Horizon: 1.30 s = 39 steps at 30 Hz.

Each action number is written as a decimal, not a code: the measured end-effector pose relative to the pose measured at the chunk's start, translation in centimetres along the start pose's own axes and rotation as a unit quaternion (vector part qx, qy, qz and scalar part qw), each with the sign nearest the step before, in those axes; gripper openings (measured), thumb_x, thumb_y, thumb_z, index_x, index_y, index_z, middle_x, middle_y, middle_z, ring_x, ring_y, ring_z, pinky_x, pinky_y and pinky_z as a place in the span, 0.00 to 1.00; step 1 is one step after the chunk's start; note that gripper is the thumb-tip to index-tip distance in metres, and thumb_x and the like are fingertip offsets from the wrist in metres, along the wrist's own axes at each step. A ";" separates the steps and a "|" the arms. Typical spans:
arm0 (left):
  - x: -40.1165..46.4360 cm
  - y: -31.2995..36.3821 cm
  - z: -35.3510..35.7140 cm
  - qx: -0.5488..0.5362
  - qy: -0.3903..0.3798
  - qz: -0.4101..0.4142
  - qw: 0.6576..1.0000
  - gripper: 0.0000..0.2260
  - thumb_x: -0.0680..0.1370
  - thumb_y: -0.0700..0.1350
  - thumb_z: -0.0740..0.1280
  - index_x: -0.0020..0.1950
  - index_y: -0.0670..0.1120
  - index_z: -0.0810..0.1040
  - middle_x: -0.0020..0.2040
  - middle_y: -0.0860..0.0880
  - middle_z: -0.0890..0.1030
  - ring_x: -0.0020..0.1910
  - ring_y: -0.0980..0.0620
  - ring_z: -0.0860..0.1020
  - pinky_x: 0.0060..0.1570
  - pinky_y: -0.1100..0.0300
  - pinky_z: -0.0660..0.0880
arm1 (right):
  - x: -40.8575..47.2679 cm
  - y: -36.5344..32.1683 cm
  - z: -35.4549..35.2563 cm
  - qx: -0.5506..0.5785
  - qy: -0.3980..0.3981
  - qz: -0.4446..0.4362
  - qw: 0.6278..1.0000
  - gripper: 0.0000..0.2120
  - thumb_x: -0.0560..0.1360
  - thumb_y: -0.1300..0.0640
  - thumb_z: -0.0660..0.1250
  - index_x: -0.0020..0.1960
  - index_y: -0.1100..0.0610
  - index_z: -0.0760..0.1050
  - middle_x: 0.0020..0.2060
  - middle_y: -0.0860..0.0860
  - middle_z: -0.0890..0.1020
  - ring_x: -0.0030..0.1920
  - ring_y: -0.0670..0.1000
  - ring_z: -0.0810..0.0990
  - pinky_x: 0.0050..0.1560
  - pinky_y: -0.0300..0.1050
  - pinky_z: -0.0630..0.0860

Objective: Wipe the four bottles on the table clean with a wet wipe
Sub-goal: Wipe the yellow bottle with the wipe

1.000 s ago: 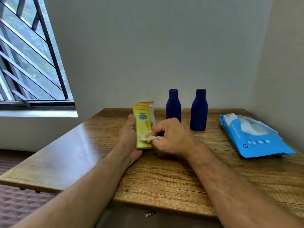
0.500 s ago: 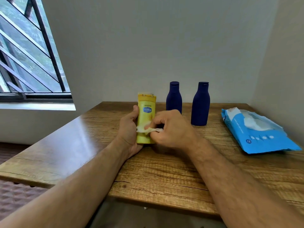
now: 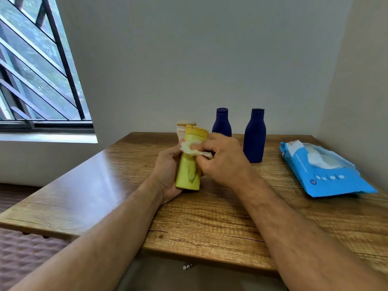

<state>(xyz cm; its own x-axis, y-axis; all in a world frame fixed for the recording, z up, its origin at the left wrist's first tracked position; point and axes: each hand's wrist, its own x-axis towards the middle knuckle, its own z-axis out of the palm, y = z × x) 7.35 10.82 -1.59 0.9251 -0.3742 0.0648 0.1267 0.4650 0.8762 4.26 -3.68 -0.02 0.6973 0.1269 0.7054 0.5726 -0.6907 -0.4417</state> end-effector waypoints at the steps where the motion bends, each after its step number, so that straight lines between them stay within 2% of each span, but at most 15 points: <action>1: 0.0 0.1 0.0 -0.005 0.004 -0.007 1.000 0.21 0.84 0.55 0.57 0.60 0.41 0.81 0.51 0.40 0.85 0.46 0.44 0.84 0.49 0.49 0.82 | -0.1 -0.2 0.1 0.011 -0.049 0.002 0.999 0.09 0.72 0.59 0.72 0.51 0.54 0.85 0.44 0.46 0.81 0.44 0.44 0.80 0.46 0.43 0.81; 3: 0.0 0.1 -0.2 -0.009 0.019 -0.017 1.000 0.22 0.83 0.56 0.58 0.60 0.40 0.81 0.51 0.39 0.84 0.48 0.43 0.84 0.53 0.47 0.80 | -0.4 -0.6 0.3 0.037 -0.134 0.019 0.990 0.08 0.70 0.59 0.73 0.48 0.52 0.86 0.42 0.43 0.83 0.44 0.42 0.81 0.46 0.42 0.81; 6: 0.2 0.2 -0.3 -0.009 0.029 -0.020 0.999 0.22 0.83 0.57 0.59 0.59 0.40 0.82 0.51 0.39 0.84 0.48 0.43 0.84 0.52 0.48 0.80 | -0.5 -0.9 0.5 0.061 -0.170 0.031 0.983 0.07 0.69 0.60 0.74 0.45 0.51 0.86 0.39 0.42 0.84 0.44 0.41 0.81 0.45 0.40 0.81; 9: 0.2 0.2 -0.1 -0.008 0.014 -0.023 1.000 0.23 0.84 0.57 0.57 0.57 0.40 0.82 0.49 0.40 0.85 0.46 0.44 0.85 0.50 0.49 0.81 | -0.4 -0.9 0.4 0.060 -0.120 0.035 0.990 0.08 0.71 0.59 0.73 0.48 0.50 0.86 0.42 0.41 0.83 0.45 0.41 0.81 0.45 0.37 0.80; 14: 0.5 -0.1 0.0 0.003 -0.001 0.000 1.000 0.18 0.85 0.50 0.56 0.56 0.42 0.82 0.46 0.41 0.84 0.40 0.46 0.83 0.42 0.53 0.80 | 0.0 -0.4 0.3 0.000 0.028 0.028 0.999 0.10 0.75 0.57 0.71 0.55 0.51 0.84 0.44 0.43 0.79 0.44 0.43 0.78 0.44 0.35 0.77; 17: 0.9 0.0 -0.1 0.000 0.001 0.001 1.000 0.19 0.85 0.52 0.57 0.60 0.43 0.82 0.48 0.41 0.84 0.41 0.46 0.82 0.43 0.51 0.78 | 0.2 -0.1 0.2 0.000 0.053 0.038 0.998 0.11 0.75 0.57 0.70 0.57 0.51 0.83 0.45 0.42 0.79 0.45 0.42 0.78 0.46 0.34 0.77; 19: 1.0 0.1 -0.2 -0.007 0.004 -0.005 1.000 0.19 0.84 0.53 0.57 0.59 0.42 0.82 0.50 0.40 0.84 0.44 0.44 0.83 0.48 0.50 0.78 | 0.1 0.0 0.2 0.021 0.010 0.039 0.999 0.10 0.74 0.58 0.72 0.54 0.51 0.84 0.44 0.40 0.80 0.45 0.41 0.79 0.46 0.35 0.79; 21: 1.0 0.1 -0.3 -0.016 0.011 -0.020 1.000 0.22 0.83 0.56 0.57 0.59 0.40 0.81 0.51 0.39 0.84 0.47 0.43 0.84 0.52 0.48 0.80 | -0.1 -0.1 0.2 0.040 -0.074 0.042 0.996 0.09 0.72 0.58 0.73 0.51 0.51 0.85 0.44 0.41 0.83 0.46 0.41 0.81 0.46 0.37 0.80; 24: 1.0 0.1 -0.4 -0.019 0.038 -0.027 0.999 0.24 0.84 0.58 0.57 0.61 0.40 0.79 0.49 0.39 0.84 0.46 0.43 0.84 0.48 0.50 0.83 | -0.4 -0.6 0.6 0.054 -0.170 0.058 0.982 0.08 0.70 0.59 0.74 0.47 0.50 0.86 0.41 0.41 0.85 0.45 0.39 0.81 0.45 0.35 0.80; 27: 1.0 0.1 -0.4 -0.026 0.054 -0.022 0.998 0.26 0.84 0.59 0.57 0.67 0.39 0.77 0.50 0.39 0.83 0.49 0.43 0.83 0.50 0.49 0.82 | -0.3 -0.8 0.7 0.069 -0.202 0.061 0.975 0.07 0.70 0.58 0.74 0.45 0.50 0.86 0.39 0.41 0.85 0.45 0.40 0.81 0.44 0.36 0.80; 30: 0.9 0.2 -0.2 -0.025 0.039 -0.019 0.999 0.26 0.84 0.59 0.56 0.66 0.39 0.77 0.51 0.39 0.84 0.49 0.43 0.84 0.51 0.48 0.82 | -0.2 -0.8 0.8 0.069 -0.154 0.057 0.984 0.07 0.69 0.59 0.73 0.46 0.50 0.86 0.40 0.42 0.84 0.43 0.41 0.82 0.43 0.39 0.81; 33: 0.6 0.0 -0.1 -0.004 0.013 -0.017 1.000 0.21 0.85 0.55 0.55 0.59 0.41 0.81 0.48 0.41 0.84 0.43 0.46 0.84 0.44 0.52 0.83 | 0.0 -0.5 0.7 0.045 -0.030 0.059 0.997 0.08 0.72 0.58 0.70 0.49 0.50 0.85 0.42 0.43 0.84 0.42 0.42 0.81 0.43 0.43 0.82; 36: 0.5 -0.1 -0.1 0.006 0.012 -0.002 1.000 0.20 0.85 0.54 0.55 0.60 0.43 0.81 0.48 0.42 0.84 0.41 0.47 0.82 0.44 0.52 0.79 | 0.4 -0.2 0.3 0.036 0.063 0.062 0.995 0.09 0.74 0.58 0.70 0.52 0.52 0.84 0.44 0.43 0.81 0.44 0.44 0.80 0.46 0.42 0.81; 37: 0.4 -0.1 -0.2 0.007 0.017 0.003 1.000 0.21 0.85 0.55 0.55 0.61 0.43 0.81 0.49 0.42 0.85 0.42 0.46 0.82 0.47 0.50 0.78 | 0.4 -0.2 0.1 0.047 0.065 0.067 0.995 0.09 0.74 0.59 0.70 0.52 0.52 0.84 0.43 0.41 0.81 0.43 0.43 0.80 0.46 0.41 0.81; 39: 0.4 -0.1 -0.3 0.000 0.031 0.004 0.999 0.23 0.85 0.57 0.55 0.63 0.42 0.80 0.53 0.40 0.85 0.48 0.43 0.83 0.55 0.47 0.77 | 0.2 -0.2 -0.1 0.081 0.004 0.073 0.994 0.07 0.73 0.61 0.72 0.49 0.53 0.85 0.40 0.38 0.81 0.40 0.40 0.81 0.40 0.37 0.80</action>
<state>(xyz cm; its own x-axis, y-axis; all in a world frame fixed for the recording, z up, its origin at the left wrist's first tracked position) 7.84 10.86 -1.78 0.9467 -0.3194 0.0414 0.1197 0.4682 0.8755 4.20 -3.58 0.24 0.7744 0.0274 0.6321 0.5286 -0.5772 -0.6225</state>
